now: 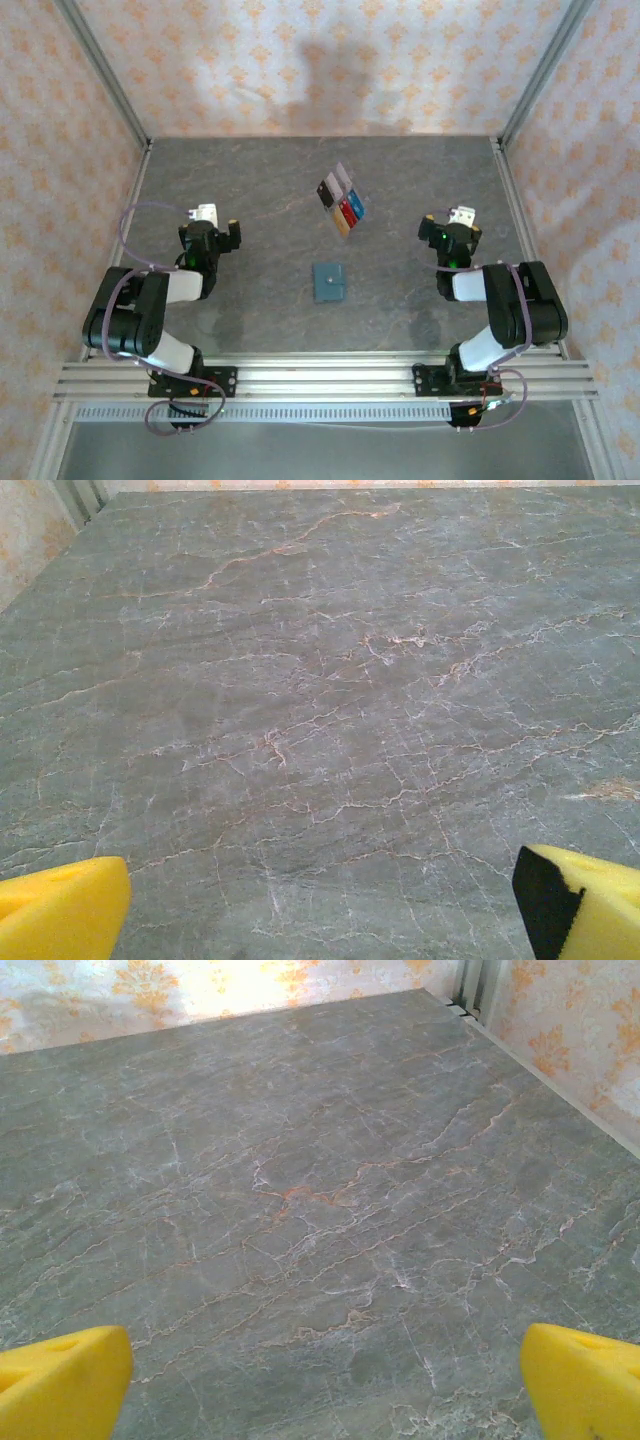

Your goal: Put the credit cards into the card holder

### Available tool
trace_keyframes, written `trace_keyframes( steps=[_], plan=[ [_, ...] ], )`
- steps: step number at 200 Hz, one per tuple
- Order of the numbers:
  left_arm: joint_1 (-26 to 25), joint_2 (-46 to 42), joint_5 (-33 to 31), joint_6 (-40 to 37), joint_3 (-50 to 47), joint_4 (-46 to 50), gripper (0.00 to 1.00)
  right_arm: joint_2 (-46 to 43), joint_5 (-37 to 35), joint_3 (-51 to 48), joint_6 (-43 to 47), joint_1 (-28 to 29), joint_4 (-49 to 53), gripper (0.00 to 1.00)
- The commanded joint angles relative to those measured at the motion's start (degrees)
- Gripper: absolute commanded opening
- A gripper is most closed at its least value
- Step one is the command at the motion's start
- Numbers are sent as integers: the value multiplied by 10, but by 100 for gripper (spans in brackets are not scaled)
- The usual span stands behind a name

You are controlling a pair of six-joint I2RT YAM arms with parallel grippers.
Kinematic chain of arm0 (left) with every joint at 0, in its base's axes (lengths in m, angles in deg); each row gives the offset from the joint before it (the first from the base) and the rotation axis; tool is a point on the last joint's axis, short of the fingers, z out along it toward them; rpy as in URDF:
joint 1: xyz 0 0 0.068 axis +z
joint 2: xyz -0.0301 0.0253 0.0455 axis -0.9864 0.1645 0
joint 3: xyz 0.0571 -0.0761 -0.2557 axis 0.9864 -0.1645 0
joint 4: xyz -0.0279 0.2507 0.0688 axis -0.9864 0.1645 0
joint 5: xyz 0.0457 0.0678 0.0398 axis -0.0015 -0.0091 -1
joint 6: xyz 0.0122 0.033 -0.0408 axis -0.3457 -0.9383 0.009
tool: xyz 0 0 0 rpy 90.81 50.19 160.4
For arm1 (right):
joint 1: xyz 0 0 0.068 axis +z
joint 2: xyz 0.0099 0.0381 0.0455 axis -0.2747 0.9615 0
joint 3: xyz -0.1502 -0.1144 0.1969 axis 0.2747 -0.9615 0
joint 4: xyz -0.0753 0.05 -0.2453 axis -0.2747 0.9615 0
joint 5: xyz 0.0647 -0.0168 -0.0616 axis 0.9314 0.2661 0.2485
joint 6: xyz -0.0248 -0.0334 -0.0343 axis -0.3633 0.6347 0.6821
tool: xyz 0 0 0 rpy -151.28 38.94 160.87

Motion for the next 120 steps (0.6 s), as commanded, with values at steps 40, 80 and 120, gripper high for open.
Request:
trace_keyframes(
  steps=[40,80,120],
  plan=[
    [4,-6,5,-10,13,0,100,3,7,4,5,-3,-13,99],
    [4,-6,5,-10,13,1,100,3,7,4,6,-3,-12,99],
    [5,-6,7,-9,13,1,100,2,8,5,5,-3,-12,99]
  ],
)
